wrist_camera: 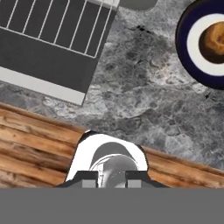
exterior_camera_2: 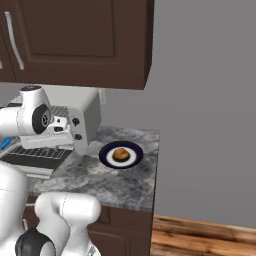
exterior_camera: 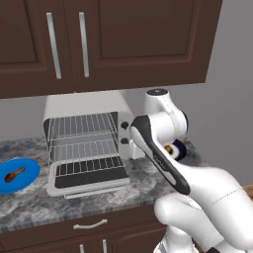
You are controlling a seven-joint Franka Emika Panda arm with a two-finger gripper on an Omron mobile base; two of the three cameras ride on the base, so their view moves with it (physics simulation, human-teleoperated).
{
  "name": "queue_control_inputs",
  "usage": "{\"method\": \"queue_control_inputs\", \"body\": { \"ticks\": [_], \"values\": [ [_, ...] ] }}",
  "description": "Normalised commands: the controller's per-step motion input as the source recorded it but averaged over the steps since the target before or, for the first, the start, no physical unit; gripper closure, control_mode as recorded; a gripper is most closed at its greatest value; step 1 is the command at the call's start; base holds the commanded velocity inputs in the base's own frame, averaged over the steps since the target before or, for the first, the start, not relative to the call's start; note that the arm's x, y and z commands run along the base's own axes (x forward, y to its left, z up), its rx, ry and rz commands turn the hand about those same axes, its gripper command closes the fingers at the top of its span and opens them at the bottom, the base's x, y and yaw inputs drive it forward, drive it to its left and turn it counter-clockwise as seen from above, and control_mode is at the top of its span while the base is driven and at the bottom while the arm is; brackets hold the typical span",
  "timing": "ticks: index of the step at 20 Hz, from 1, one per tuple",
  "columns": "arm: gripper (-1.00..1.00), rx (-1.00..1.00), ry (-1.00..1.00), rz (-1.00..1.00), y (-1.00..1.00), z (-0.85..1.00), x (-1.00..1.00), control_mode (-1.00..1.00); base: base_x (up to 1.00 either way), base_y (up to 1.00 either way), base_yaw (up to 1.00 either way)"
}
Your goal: Open the toaster oven door. Place the bread on the bottom rack in the toaster oven and place the chicken drumstick on the top rack.
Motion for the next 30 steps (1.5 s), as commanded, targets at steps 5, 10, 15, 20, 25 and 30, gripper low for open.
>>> {"method": "queue_control_inputs", "body": {
  "ticks": [5, 10, 15, 20, 25, 30],
  "values": [
    [-1.0, 0.0, 0.0, -0.05, -0.7, 0.04, 0.0, -1.0, 0.0, 0.0, 0.0],
    [-1.0, 0.0, 0.01, -0.06, -0.62, 0.01, 0.1, -1.0, 0.0, 0.0, 0.0],
    [-1.0, 0.0, 0.06, -0.04, -0.65, 0.0, 0.22, -1.0, 0.0, 0.0, 0.0],
    [-1.0, 0.0, 0.02, 0.0, -0.49, -0.02, 0.36, -1.0, 0.0, 0.0, 0.0],
    [-1.0, 0.0, 0.0, 0.0, -0.27, -0.09, 0.5, -1.0, 0.0, 0.0, 0.0],
    [-1.0, 0.0, 0.0, 0.0, 0.0, -0.24, 0.53, -1.0, 0.0, 0.0, 0.0]
  ]
}}
